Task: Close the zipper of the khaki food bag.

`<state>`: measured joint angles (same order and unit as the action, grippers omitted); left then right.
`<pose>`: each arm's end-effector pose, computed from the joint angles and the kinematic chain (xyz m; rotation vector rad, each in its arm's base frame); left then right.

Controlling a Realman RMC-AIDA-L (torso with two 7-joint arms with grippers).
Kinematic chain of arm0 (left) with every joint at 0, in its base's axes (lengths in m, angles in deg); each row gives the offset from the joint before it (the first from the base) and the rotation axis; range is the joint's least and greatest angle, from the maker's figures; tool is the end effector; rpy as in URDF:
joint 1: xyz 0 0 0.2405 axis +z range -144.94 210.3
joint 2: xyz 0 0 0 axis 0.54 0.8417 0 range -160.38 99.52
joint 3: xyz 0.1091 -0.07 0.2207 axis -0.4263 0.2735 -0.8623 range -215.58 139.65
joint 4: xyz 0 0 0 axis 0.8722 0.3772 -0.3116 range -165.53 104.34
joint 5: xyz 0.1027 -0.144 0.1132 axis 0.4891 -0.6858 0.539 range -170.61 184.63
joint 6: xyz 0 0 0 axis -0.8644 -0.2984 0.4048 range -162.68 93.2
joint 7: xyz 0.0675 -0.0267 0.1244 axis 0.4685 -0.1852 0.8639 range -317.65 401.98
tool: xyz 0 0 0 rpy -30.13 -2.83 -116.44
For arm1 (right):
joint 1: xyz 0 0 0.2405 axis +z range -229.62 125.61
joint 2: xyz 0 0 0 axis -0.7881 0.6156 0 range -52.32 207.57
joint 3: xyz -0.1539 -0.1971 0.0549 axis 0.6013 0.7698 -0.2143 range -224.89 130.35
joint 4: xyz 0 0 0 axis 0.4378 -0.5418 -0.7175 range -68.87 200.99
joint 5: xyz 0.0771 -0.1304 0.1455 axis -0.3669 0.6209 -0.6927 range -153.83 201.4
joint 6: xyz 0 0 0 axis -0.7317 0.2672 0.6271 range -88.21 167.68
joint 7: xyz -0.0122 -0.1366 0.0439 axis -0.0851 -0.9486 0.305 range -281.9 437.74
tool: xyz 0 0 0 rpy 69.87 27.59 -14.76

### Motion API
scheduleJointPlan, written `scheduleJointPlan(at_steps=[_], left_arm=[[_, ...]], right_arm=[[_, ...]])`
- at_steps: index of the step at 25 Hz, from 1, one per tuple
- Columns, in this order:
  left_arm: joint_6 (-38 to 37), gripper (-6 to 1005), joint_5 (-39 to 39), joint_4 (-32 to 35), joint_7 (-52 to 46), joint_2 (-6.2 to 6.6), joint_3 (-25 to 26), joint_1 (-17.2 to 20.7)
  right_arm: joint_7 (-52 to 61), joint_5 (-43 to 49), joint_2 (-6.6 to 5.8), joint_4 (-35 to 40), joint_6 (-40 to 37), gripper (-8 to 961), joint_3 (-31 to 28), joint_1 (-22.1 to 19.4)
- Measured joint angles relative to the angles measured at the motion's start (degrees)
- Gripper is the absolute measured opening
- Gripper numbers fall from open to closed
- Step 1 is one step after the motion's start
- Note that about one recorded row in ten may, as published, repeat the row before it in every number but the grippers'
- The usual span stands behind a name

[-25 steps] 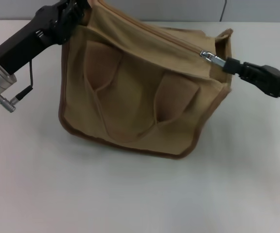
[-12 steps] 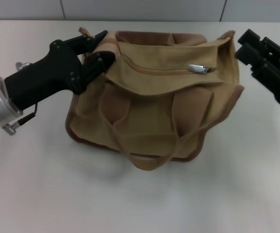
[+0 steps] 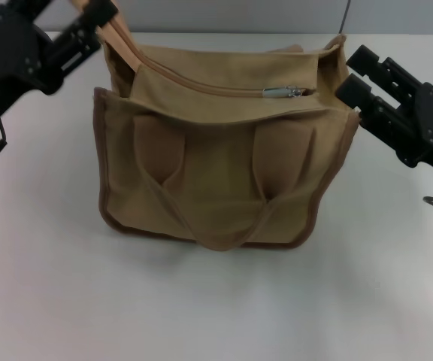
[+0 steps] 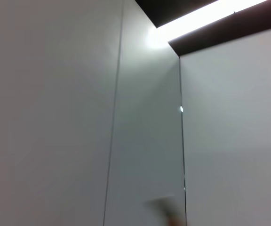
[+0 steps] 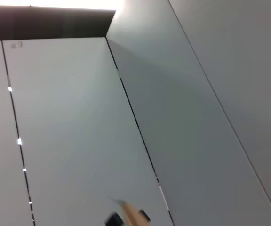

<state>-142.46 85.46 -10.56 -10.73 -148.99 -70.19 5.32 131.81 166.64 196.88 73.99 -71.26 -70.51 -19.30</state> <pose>-0.2408 0.3023 0.0465 -2.0880 -0.1796 -1.5188 0.2371 0.2804 -0.0082 -2.2645 0.5043 1.6171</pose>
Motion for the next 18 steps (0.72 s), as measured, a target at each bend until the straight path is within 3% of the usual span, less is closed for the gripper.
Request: scheduleJointPlan(at_steps=[8,9,10,14,18], left_arm=[[-5.9,769,-1.7,-0.1,-9.3,-0.06,-3.0,-1.1],[-6.9,774,-1.6,1.0,-10.4,-0.13,-9.7,-0.6],[-6.9,780,-1.6,1.0,-10.4,-0.13,-9.7,-0.6],[-5.8,797,-1.2,2.8,-5.2,0.45,-20.4,1.6],[-4.2,797,2.7,5.3,7.5,0.96,-26.2,6.0]], right_arm=[[-4.4,0.1,0.15,-0.8,0.9,666,0.1,-1.7],[-5.5,0.1,0.15,-1.0,0.9,666,0.1,-2.1],[-7.0,0.1,0.15,-1.3,0.9,667,0.0,-2.7],[-12.1,0.1,0.19,-3.1,1.3,667,0.0,-4.7],[-13.4,0.1,0.25,-3.6,2.7,667,0.0,-5.0]])
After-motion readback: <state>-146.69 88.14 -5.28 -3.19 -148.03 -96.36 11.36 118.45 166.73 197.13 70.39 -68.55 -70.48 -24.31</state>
